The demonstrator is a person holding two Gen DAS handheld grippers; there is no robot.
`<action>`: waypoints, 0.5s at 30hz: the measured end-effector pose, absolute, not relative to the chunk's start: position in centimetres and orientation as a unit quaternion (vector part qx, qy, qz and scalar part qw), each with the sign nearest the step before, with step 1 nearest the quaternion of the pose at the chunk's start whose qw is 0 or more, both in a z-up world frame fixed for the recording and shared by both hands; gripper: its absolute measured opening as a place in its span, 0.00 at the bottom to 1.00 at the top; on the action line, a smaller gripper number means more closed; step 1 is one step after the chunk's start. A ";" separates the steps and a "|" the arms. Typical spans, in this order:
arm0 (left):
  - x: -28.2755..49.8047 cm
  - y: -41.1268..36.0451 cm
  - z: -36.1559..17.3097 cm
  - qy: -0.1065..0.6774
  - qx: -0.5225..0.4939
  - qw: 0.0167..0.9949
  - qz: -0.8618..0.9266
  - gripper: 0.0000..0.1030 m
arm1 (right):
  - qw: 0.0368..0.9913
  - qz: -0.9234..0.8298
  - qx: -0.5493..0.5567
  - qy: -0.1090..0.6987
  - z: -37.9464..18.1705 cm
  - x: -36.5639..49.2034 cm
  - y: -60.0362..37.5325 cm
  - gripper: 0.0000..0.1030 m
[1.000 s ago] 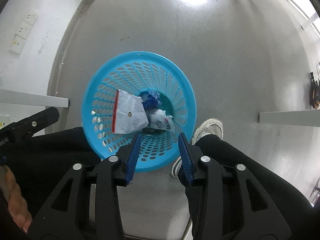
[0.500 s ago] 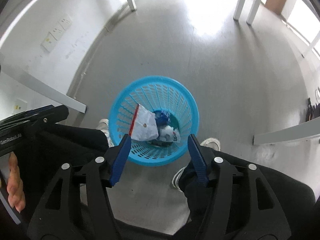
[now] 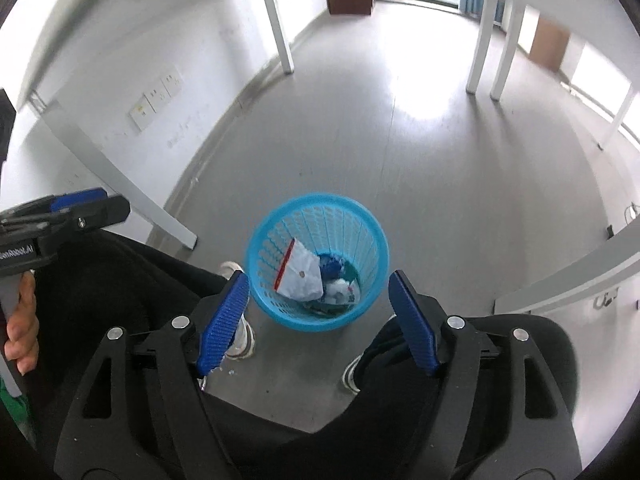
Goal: Collect trash
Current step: 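Raise both open tools back up toward the remaining trash on the table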
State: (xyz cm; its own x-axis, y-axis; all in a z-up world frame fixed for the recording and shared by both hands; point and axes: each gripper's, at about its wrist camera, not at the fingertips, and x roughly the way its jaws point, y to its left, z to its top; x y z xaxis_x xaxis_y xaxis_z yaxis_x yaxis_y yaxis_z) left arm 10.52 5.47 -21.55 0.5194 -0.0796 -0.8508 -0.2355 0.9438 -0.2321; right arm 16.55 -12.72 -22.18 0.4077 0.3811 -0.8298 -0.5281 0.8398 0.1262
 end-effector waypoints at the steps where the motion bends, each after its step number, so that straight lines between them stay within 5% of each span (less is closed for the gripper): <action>1: 10.0 5.6 -21.1 0.487 -0.170 0.856 0.037 0.72 | 0.839 0.275 -0.074 0.464 -21.4 16.1 -13.1 0.70; 12: 4.7 4.1 -13.9 0.412 -0.114 0.904 0.018 0.80 | 0.876 0.303 -0.047 0.372 -12.5 11.0 -15.6 0.81; 15: 3.5 3.7 -11.3 0.381 -0.102 0.919 0.010 0.91 | 0.887 0.308 -0.043 0.340 -8.9 9.8 -16.1 0.84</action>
State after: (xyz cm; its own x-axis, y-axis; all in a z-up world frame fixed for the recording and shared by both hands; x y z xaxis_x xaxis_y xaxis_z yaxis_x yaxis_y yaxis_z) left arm 3.49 3.72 -11.33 0.7101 -0.0601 -0.7015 -0.0953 0.9790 -0.1804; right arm 9.79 -16.06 -8.90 0.5787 0.5178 -0.6300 -0.5762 0.8063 0.1334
